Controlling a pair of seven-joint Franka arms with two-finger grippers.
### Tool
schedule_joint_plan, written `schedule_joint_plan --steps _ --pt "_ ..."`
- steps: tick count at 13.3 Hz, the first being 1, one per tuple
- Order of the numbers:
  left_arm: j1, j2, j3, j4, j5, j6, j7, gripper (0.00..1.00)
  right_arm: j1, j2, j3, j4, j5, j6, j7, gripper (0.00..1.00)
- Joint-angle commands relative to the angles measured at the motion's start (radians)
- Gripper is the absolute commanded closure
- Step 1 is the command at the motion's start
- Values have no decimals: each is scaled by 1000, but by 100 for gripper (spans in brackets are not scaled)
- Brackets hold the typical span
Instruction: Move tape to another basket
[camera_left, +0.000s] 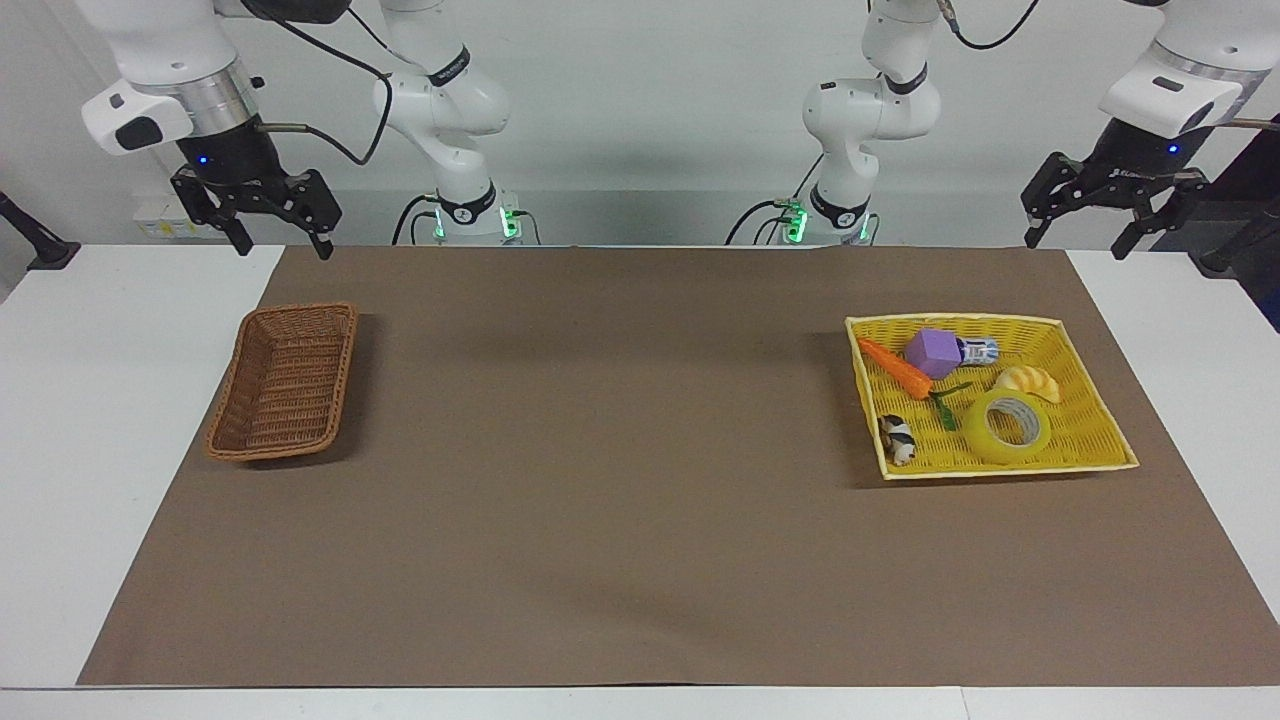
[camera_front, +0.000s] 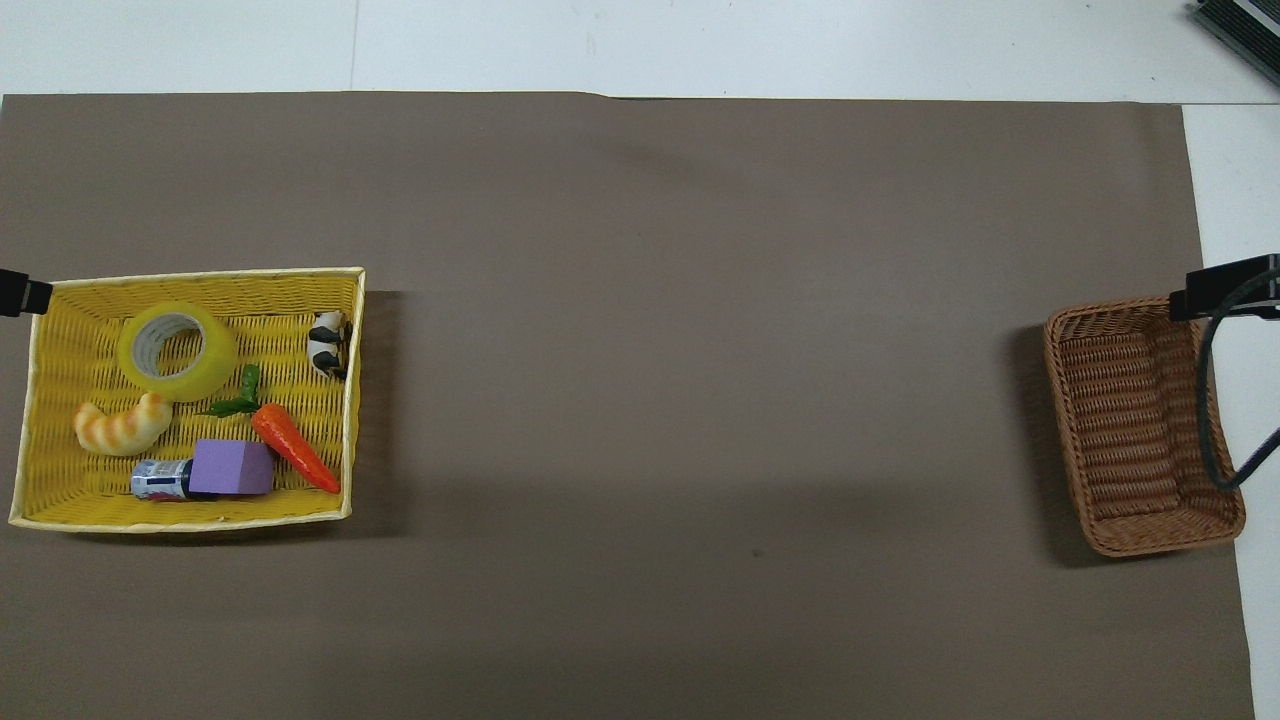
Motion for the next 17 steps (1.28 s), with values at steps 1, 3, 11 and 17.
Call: schedule_joint_plan --steps 1,3,11,17 --pt "-8 -24 1 -25 13 -10 -8 0 -7 -3 0 5 23 -13 -25 0" --pt "-11 -24 1 -25 13 -10 -10 0 -7 -3 0 6 23 -13 -25 0" --pt "-7 -26 3 -25 13 -23 -13 0 -7 -3 0 6 23 -13 -25 0" --pt "-5 -41 4 -111 10 74 3 0 -7 -3 0 5 23 -13 -25 0"
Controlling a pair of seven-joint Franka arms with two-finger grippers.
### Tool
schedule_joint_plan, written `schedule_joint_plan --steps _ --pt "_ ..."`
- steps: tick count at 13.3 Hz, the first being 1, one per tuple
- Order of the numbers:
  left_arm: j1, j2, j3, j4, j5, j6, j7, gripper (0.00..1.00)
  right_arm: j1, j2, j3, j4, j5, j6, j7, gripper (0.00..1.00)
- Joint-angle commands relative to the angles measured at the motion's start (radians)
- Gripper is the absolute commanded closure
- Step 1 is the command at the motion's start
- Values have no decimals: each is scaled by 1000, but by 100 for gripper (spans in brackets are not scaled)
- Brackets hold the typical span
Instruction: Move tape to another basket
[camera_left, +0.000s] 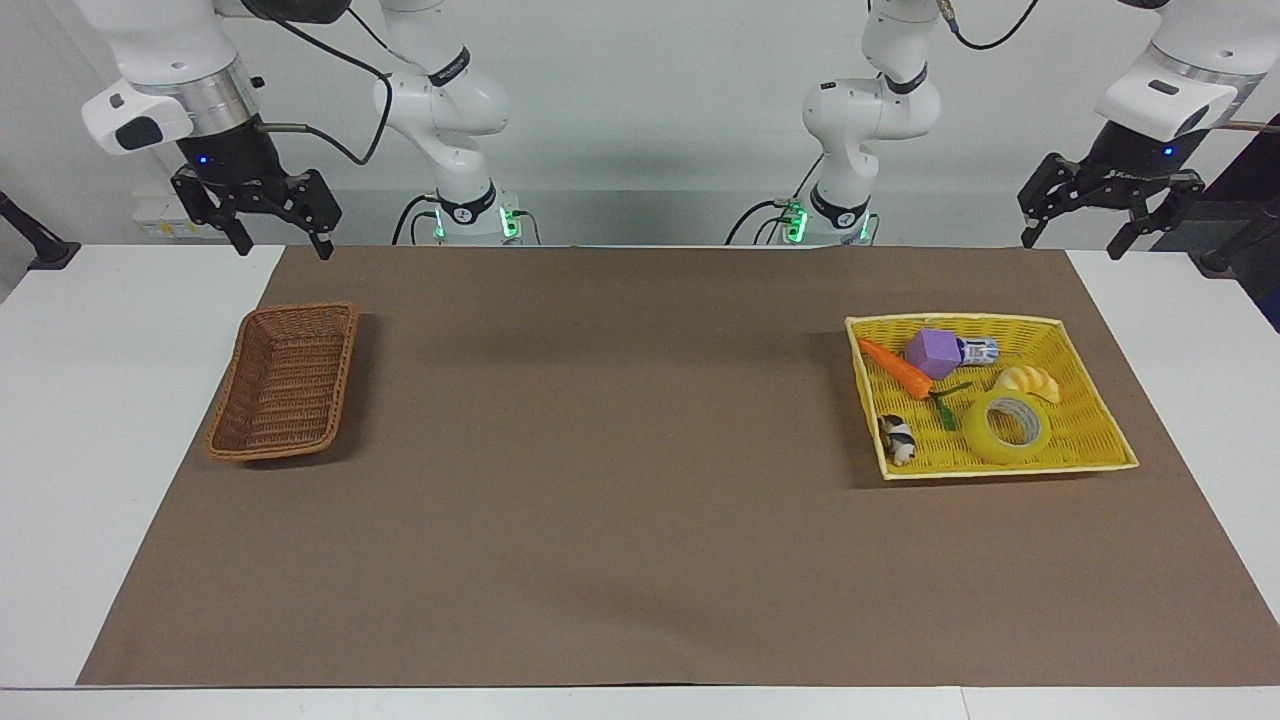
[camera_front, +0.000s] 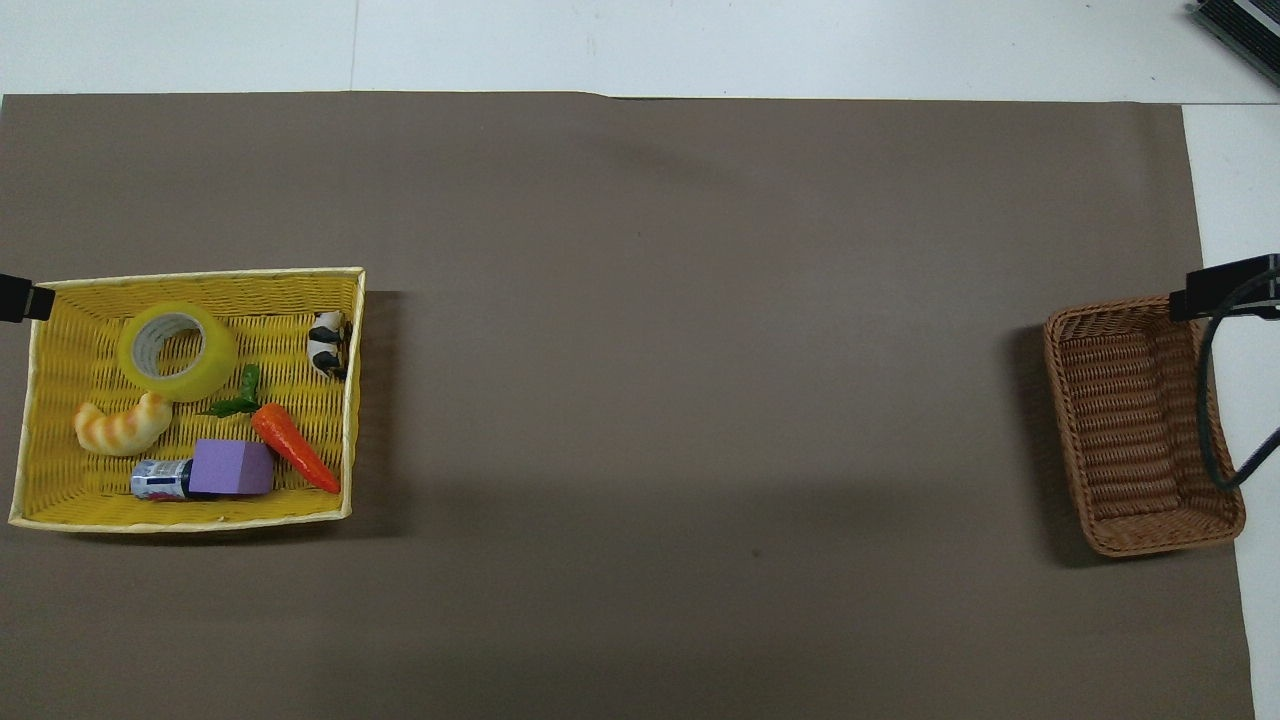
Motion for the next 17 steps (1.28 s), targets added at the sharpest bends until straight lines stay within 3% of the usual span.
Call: schedule_joint_plan --steps 1,6,9,15,17 --pt "-3 -37 6 -121 10 113 3 0 -7 -3 0 5 23 -13 -25 0" --pt "72 -20 6 -314 3 337 117 0 -7 -3 0 5 23 -15 -25 0" --pt "116 15 6 -450 1 536 159 0 -7 -3 0 5 23 -15 -25 0" --pt "190 184 6 -533 1 800 208 0 -7 -3 0 5 23 -15 -25 0" --pt "212 227 6 -539 1 836 245 0 -7 -3 0 5 23 -15 -25 0"
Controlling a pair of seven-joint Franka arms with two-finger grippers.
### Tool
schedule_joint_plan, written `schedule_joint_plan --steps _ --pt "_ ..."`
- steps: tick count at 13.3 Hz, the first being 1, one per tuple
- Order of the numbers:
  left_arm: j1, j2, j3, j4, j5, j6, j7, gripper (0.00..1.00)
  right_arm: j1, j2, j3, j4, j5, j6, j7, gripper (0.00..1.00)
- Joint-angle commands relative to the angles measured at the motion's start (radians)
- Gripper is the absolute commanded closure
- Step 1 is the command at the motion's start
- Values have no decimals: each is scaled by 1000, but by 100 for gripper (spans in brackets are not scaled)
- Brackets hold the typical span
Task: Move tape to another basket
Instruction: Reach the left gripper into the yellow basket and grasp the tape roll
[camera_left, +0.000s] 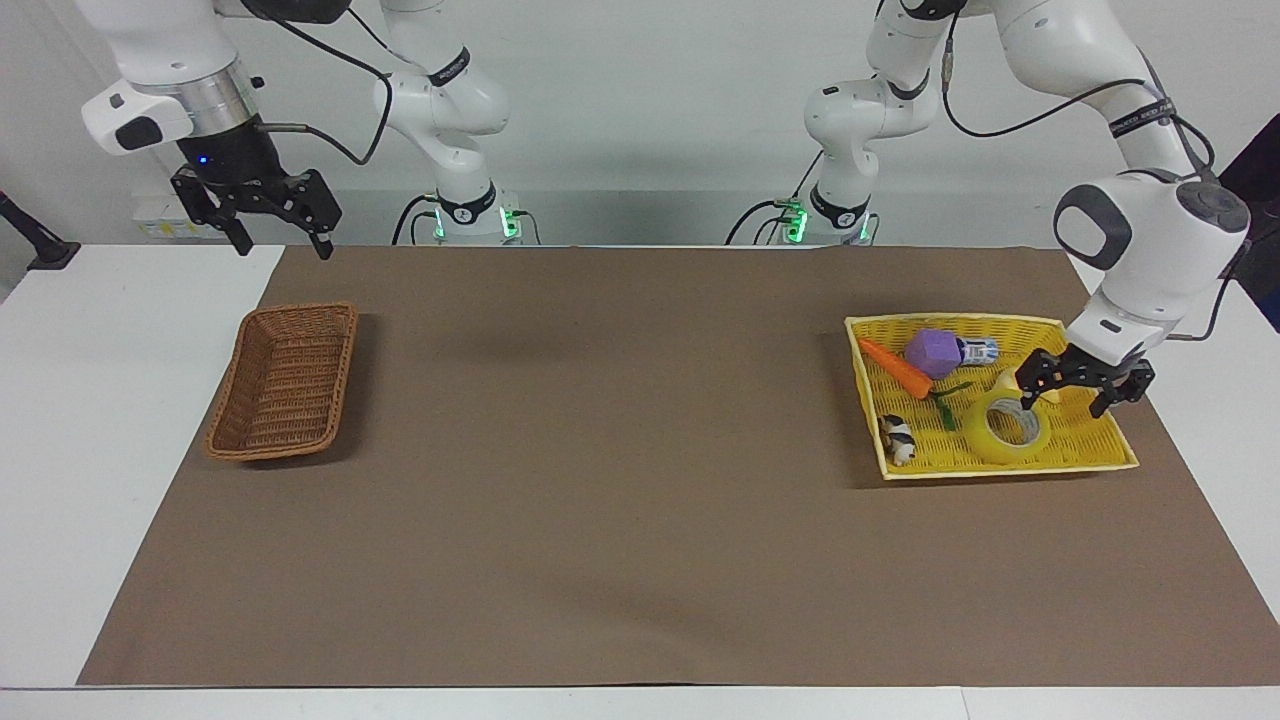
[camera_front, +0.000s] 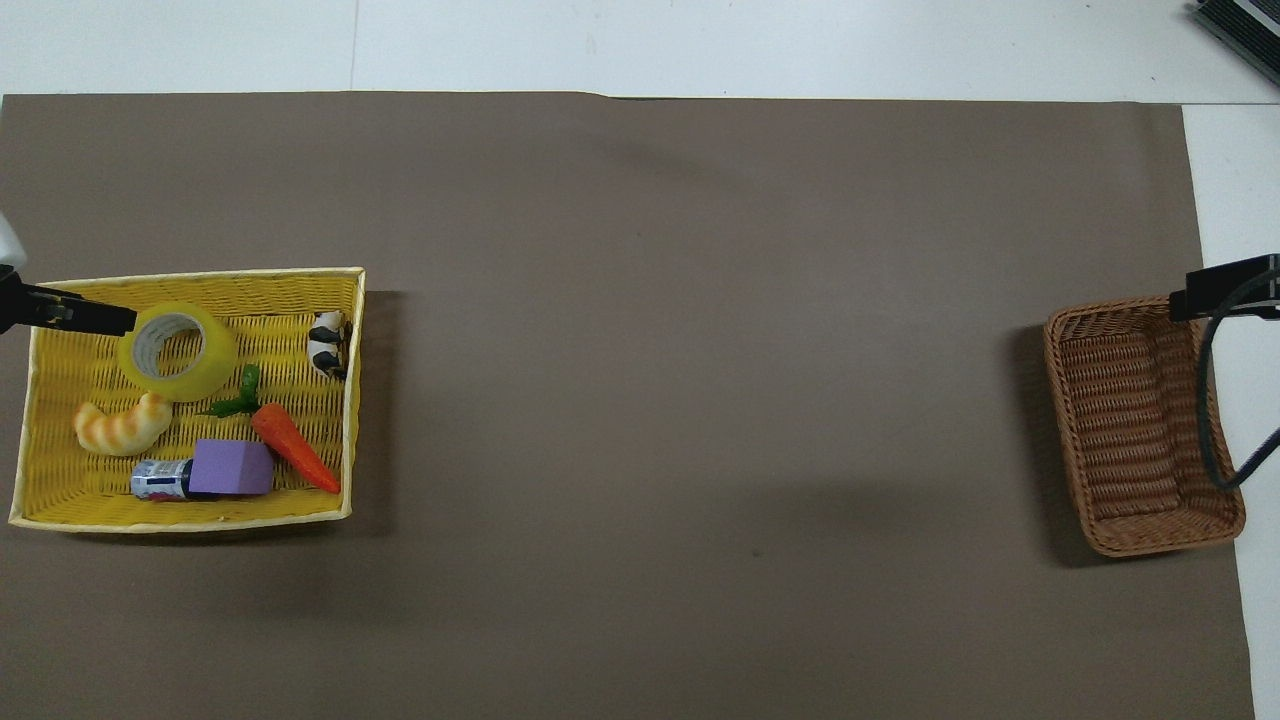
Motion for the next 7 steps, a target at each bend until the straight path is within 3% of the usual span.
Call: schedule_joint_plan --steps 1,6,7 --pt "34 34 -7 -26 1 50 37 0 -7 -1 0 6 23 -15 -25 0" --pt "39 17 -7 -87 -1 52 27 0 -7 -3 0 5 23 -15 -25 0" --pt "39 15 -7 -87 -1 46 27 16 -7 -1 0 5 23 -13 -25 0"
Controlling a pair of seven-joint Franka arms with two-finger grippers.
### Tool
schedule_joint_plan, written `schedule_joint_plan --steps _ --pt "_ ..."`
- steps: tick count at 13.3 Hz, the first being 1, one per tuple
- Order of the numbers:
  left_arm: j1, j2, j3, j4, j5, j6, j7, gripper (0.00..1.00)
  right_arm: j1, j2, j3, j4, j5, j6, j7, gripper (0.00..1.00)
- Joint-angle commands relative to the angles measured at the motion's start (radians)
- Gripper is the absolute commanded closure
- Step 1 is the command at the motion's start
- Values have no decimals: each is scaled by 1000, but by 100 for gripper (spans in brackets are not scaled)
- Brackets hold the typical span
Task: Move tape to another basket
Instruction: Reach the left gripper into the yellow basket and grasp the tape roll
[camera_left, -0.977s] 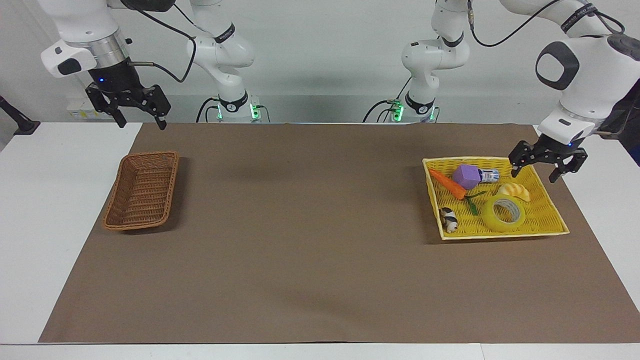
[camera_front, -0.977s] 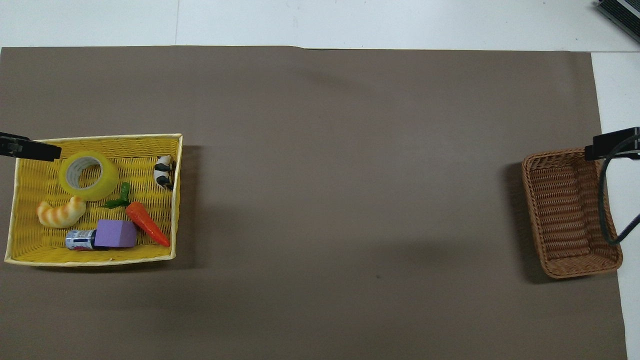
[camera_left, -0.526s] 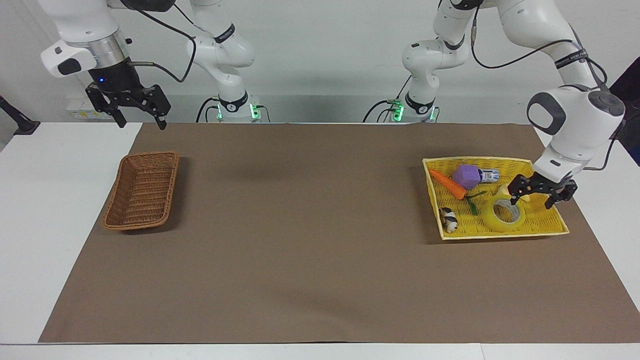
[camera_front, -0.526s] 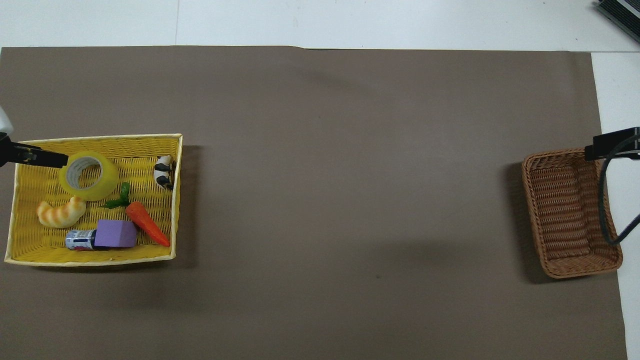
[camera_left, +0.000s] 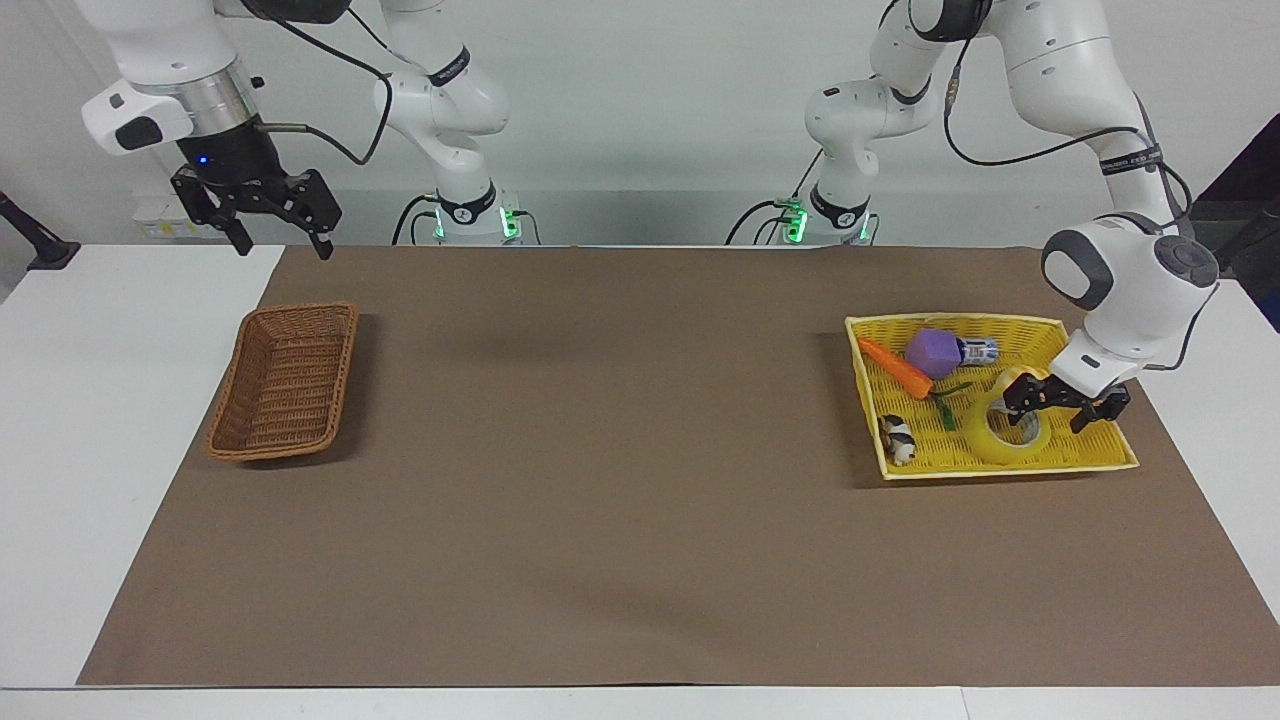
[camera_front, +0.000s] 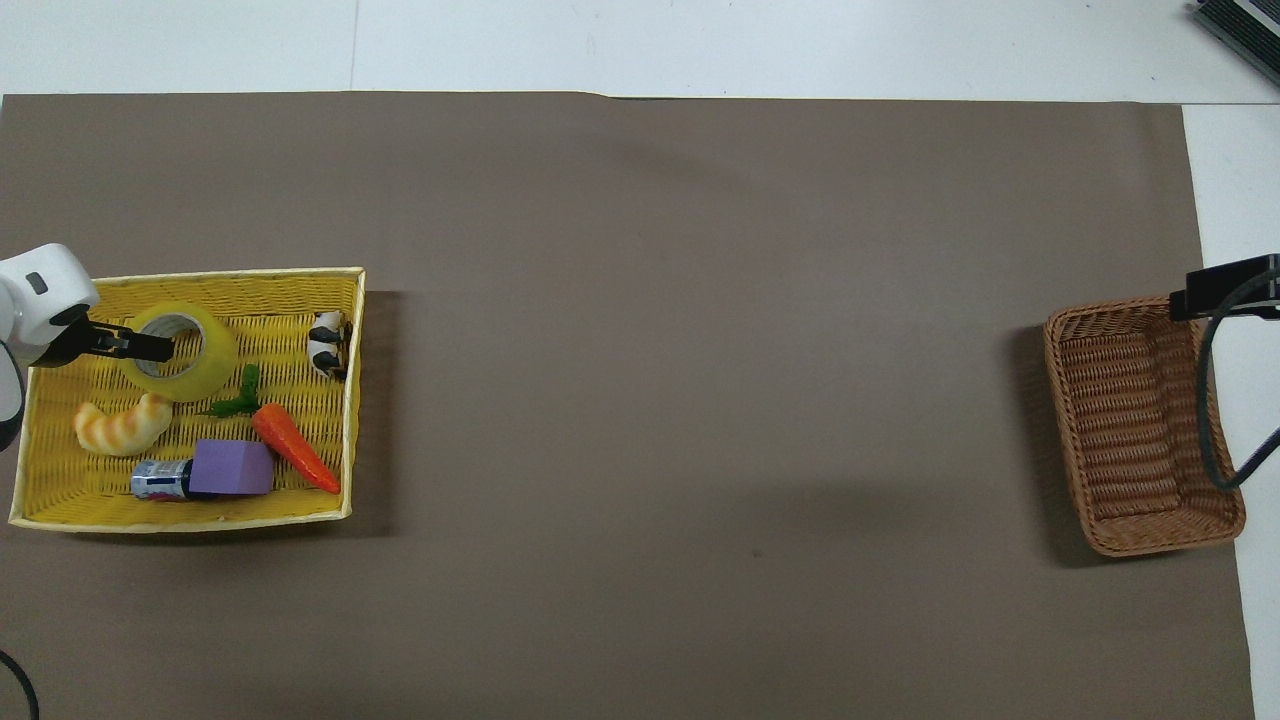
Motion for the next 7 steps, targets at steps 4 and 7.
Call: schedule_joint_plan --steps 4,7 --pt "13 -59 -5 -77 -1 1 -4 81 -10 -3 -2 5 22 -17 -25 0" --pt "12 -58 -5 -60 1 -38 5 100 -6 -3 1 5 23 -17 -25 0"
